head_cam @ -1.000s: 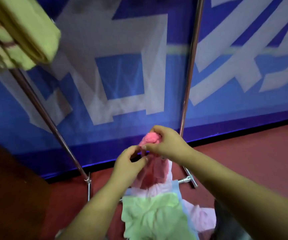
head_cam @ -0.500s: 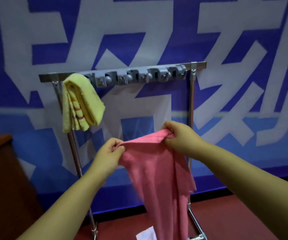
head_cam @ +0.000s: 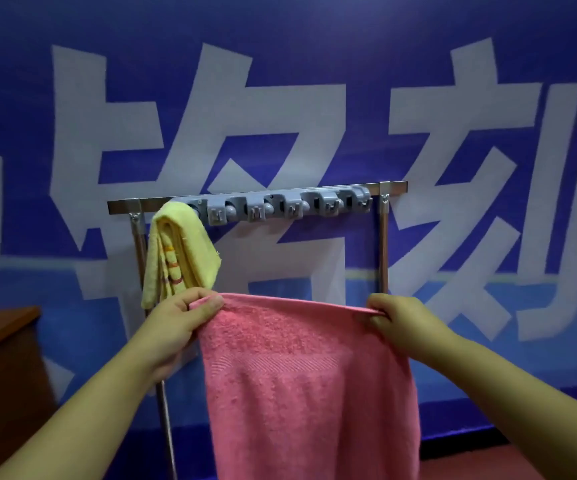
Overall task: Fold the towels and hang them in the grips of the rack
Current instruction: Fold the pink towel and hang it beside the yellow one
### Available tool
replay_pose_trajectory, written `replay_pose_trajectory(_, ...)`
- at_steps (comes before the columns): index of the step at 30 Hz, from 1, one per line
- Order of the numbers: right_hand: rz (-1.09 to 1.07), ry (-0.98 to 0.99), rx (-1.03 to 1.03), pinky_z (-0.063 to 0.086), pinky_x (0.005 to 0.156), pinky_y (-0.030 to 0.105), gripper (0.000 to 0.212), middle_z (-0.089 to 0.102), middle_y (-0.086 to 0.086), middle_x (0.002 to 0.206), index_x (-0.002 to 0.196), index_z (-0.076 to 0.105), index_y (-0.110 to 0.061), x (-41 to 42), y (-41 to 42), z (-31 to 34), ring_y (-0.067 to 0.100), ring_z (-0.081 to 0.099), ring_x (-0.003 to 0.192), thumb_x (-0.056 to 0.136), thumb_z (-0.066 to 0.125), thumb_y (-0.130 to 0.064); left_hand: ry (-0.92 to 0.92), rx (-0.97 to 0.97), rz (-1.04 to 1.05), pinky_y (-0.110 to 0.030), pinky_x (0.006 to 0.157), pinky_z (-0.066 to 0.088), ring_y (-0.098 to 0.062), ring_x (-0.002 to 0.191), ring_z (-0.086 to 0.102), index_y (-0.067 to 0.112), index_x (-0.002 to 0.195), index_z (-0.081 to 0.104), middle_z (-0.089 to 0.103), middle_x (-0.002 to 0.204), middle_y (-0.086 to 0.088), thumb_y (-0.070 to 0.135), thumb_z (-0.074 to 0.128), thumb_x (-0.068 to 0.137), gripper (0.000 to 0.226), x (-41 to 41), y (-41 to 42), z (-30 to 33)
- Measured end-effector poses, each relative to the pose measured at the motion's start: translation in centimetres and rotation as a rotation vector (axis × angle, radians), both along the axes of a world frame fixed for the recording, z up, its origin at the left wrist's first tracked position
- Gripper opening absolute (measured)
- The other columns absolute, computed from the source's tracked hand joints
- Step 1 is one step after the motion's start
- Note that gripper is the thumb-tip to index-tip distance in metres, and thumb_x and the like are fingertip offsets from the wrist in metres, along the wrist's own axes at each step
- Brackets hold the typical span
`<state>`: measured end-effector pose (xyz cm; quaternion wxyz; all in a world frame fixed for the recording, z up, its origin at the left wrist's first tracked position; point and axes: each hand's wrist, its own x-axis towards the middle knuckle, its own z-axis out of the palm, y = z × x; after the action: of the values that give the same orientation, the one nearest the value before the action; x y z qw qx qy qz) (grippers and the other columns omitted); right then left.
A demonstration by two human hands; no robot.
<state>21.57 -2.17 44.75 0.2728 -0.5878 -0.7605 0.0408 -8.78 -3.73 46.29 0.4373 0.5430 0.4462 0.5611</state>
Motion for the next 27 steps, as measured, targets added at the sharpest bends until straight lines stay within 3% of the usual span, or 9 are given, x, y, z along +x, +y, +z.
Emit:
replay_pose_trajectory(3,-0.047,0.07,-0.008,0.035,0.059,0.031,0.046,0.042,-0.005,0.053,0.053,0.039,-0.022,0.6,0.0,0.2,0.013,0.043,0.058,0.079,0.067,-0.047,-0.073,0.008,0.02,-0.021,0.059,0.051,-0.012,0.069,0.059,0.0,0.09,0.066,0.061,0.08,-0.008,0.009,0.055,0.088,0.015,-1.0,0.3,0.1)
replay_pose_trajectory(6,-0.018,0.06,-0.019,0.035,0.057,0.026,0.038,0.048,-0.002,0.056,0.056,0.048,-0.021,1.2,0.0,0.4,0.013,0.046,0.058,0.079,0.069,-0.043,-0.154,0.02,0.075,-0.025,0.074,0.047,-0.016,0.087,0.058,0.003,0.093,0.068,0.065,0.093,-0.008,0.008,0.056,0.087,0.014,-1.9,0.6,0.3)
replay_pose_trajectory(8,-0.003,0.084,-0.049,0.043,0.064,0.029,0.028,0.062,0.007,0.071,0.072,0.062,-0.012,1.8,0.3,0.3,0.022,0.057,0.072,0.081,0.069,-0.037,-0.229,0.017,0.113,-0.024,0.071,0.052,-0.015,0.086,0.059,0.005,0.093,0.066,0.066,0.092,-0.008,0.008,0.056,0.087,0.012,-2.5,0.8,0.4)
replay_pose_trajectory(10,-0.004,0.13,-0.056,0.045,0.07,0.033,0.029,0.065,0.014,0.084,0.086,0.065,-0.004,2.2,0.6,0.0,0.026,0.061,0.081,0.084,0.067,-0.033,-0.248,0.012,0.125,-0.019,0.061,0.056,-0.014,0.079,0.059,0.004,0.093,0.066,0.066,0.087,-0.007,0.007,0.055,0.088,0.012,-3.1,0.8,0.4)
replay_pose_trajectory(14,-0.001,0.256,-0.047,0.037,0.058,0.023,0.021,0.054,0.001,0.068,0.072,0.06,-0.013,2.4,0.5,-0.3,0.014,0.051,0.066,0.088,0.062,-0.027,-0.249,0.001,0.152,-0.017,0.056,0.054,-0.01,0.067,0.06,0.007,0.089,0.067,0.066,0.078,-0.003,0.008,0.056,0.088,0.011,-4.2,1.0,0.0)
replay_pose_trajectory(18,-0.002,0.558,-0.08,0.044,0.061,0.025,0.021,0.054,-0.003,0.059,0.067,0.063,-0.016,2.3,0.6,-0.5,0.012,0.051,0.061,0.083,0.069,-0.027,-0.322,-0.014,0.198,-0.016,0.052,0.053,-0.005,0.056,0.061,0.009,0.082,0.064,0.067,0.068,-0.001,0.008,0.058,0.087,0.008,-5.4,1.4,-0.3)
replay_pose_trajectory(23,0.074,1.092,-0.195,0.048,0.053,0.022,0.015,0.059,0.002,0.064,0.074,0.065,-0.01,1.8,0.5,-0.6,0.009,0.053,0.055,0.082,0.067,-0.022,-0.379,-0.042,0.19,-0.016,0.056,0.055,-0.01,0.069,0.06,0.006,0.09,0.061,0.066,0.077,-0.004,0.01,0.057,0.088,0.006,-6.1,1.8,-1.1)
replay_pose_trajectory(27,0.245,1.37,-0.32,0.052,0.05,0.022,0.019,0.065,0.004,0.065,0.086,0.068,-0.007,2.3,0.7,-0.8,0.009,0.058,0.053,0.085,0.057,-0.021,-0.371,-0.043,0.146,-0.019,0.06,0.057,-0.013,0.076,0.062,0.005,0.099,0.062,0.066,0.085,-0.007,0.009,0.053,0.09,0.014,-6.5,1.9,-1.2)
